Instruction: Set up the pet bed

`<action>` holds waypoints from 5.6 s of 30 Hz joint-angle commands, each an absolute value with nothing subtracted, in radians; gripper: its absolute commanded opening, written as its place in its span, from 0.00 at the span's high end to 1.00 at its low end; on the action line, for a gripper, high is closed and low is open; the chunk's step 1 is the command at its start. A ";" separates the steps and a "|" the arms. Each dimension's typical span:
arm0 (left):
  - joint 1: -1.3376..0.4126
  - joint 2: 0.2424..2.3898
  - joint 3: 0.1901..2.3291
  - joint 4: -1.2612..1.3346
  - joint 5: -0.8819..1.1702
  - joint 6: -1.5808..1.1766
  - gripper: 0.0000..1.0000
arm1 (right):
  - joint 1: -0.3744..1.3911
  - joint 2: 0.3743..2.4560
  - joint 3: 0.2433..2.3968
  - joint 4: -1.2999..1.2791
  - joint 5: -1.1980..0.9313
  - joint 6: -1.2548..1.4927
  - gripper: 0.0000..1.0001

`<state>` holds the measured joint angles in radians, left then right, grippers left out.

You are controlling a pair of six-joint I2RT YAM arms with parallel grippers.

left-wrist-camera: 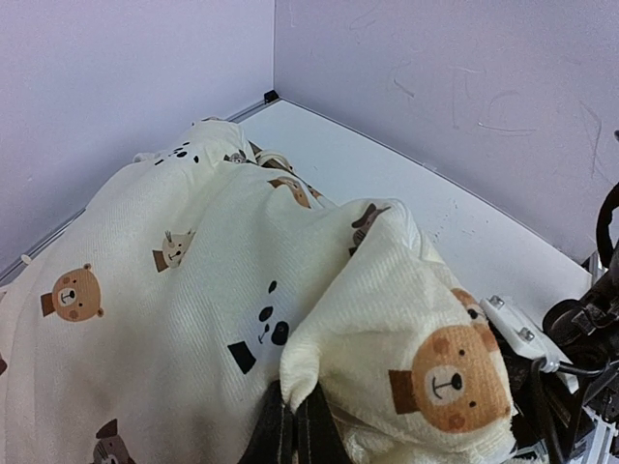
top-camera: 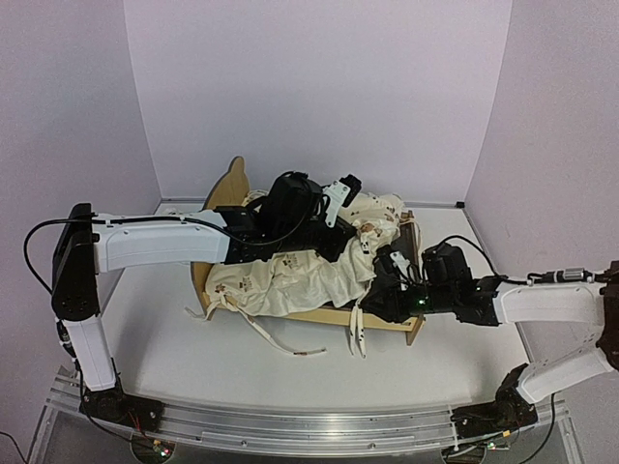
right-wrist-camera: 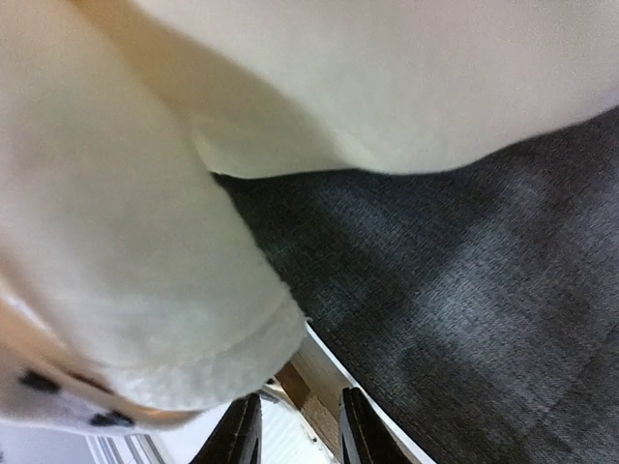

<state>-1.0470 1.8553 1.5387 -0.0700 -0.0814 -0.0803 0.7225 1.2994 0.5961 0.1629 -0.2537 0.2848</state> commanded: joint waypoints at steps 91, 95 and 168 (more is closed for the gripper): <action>-1.031 1.862 1.602 -0.075 0.023 -0.139 1.00 | 0.721 1.152 1.103 -0.608 0.158 0.172 1.00; -1.031 1.857 1.595 -0.072 0.021 -0.137 1.00 | 0.721 1.157 1.083 -0.609 0.151 0.202 1.00; -1.029 2.014 1.727 -0.185 -0.072 -0.143 1.00 | 1.068 1.604 0.054 1.250 0.496 0.398 0.38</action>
